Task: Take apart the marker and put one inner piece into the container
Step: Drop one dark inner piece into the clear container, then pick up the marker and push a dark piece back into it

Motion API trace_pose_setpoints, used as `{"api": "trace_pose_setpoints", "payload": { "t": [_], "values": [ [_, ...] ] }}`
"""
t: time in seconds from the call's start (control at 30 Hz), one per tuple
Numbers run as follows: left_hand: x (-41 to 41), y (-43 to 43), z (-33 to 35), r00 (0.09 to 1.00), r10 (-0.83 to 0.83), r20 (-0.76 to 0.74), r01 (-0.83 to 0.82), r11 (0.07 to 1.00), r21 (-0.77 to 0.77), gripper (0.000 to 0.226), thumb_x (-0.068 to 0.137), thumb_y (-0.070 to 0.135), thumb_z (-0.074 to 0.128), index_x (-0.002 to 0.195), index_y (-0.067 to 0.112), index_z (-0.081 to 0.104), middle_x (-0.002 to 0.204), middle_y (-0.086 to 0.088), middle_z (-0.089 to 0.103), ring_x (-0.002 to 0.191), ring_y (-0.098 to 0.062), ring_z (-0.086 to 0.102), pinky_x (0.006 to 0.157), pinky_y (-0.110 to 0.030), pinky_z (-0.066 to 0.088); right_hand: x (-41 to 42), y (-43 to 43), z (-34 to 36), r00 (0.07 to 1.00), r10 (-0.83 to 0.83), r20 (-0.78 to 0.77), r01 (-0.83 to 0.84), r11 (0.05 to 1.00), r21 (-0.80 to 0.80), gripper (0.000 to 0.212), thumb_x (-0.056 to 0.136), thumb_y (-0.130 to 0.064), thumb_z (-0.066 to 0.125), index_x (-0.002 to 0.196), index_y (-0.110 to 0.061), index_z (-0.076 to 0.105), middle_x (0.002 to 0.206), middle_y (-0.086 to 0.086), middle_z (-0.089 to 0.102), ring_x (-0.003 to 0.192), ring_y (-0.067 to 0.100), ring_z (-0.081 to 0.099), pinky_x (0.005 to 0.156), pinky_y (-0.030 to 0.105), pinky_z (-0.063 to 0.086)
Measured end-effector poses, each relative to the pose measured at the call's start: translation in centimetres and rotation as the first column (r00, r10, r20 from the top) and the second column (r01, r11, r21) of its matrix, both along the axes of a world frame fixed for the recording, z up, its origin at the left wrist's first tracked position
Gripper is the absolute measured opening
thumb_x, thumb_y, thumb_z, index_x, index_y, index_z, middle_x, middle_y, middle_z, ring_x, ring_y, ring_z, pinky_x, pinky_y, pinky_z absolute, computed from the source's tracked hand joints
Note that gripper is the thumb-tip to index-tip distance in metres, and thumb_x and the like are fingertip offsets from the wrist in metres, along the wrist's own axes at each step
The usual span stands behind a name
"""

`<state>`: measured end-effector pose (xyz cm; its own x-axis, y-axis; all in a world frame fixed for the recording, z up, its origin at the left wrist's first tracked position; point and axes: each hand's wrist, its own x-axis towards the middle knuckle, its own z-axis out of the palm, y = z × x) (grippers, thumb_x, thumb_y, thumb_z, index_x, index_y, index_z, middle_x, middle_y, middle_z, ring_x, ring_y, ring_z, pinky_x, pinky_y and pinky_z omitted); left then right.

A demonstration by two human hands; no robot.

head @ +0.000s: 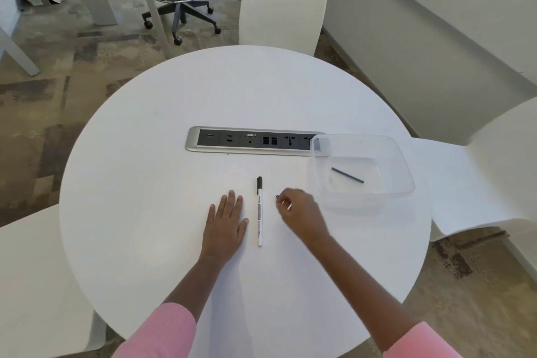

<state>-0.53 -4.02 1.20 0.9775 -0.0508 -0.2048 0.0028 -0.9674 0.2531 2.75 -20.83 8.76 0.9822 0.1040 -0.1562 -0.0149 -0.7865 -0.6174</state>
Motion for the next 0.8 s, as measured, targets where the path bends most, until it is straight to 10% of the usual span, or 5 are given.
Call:
{"api": "trace_pose_setpoints", "payload": {
  "t": [0.53, 0.7, 0.8],
  "values": [
    [0.1, 2.3, 0.1, 0.985, -0.174, 0.002, 0.174, 0.985, -0.006, 0.055, 0.091, 0.036, 0.025, 0.114, 0.01, 0.068, 0.122, -0.012, 0.064, 0.107, -0.025, 0.065, 0.082, -0.039, 0.054, -3.9, 5.4, -4.0, 0.975, -0.174, -0.135, 0.176, 0.984, 0.005, 0.015, 0.083, -0.009, 0.05, 0.098, -0.006, 0.051, 0.099, 0.013, 0.058, 0.089, 0.029, 0.057, 0.075, 0.035, 0.046],
    [0.2, 2.1, 0.9, 0.997, -0.003, 0.073, 0.026, 0.947, -0.32, 0.047, 0.099, 0.03, 0.028, 0.137, 0.008, 0.045, 0.149, -0.009, 0.037, 0.141, -0.025, 0.027, 0.114, -0.032, 0.023, -4.3, 5.9, -3.6, 0.967, -0.227, -0.119, 0.245, 0.955, 0.166, 0.008, 0.081, -0.01, 0.054, 0.084, -0.016, 0.051, 0.087, 0.004, 0.058, 0.069, 0.014, 0.051, 0.064, 0.024, 0.039],
    [0.4, 1.5, 2.0, 0.982, 0.178, 0.064, -0.109, 0.807, -0.581, 0.029, 0.097, 0.018, 0.041, 0.11, 0.006, 0.064, 0.113, -0.005, 0.063, 0.112, -0.021, 0.05, 0.096, -0.026, 0.035, -4.4, 6.1, -3.0, 0.967, -0.234, -0.1, 0.252, 0.933, 0.257, 0.01, 0.082, -0.013, 0.057, 0.078, -0.018, 0.049, 0.082, -0.001, 0.059, 0.06, 0.007, 0.052, 0.058, 0.019, 0.04]
  ]
}}
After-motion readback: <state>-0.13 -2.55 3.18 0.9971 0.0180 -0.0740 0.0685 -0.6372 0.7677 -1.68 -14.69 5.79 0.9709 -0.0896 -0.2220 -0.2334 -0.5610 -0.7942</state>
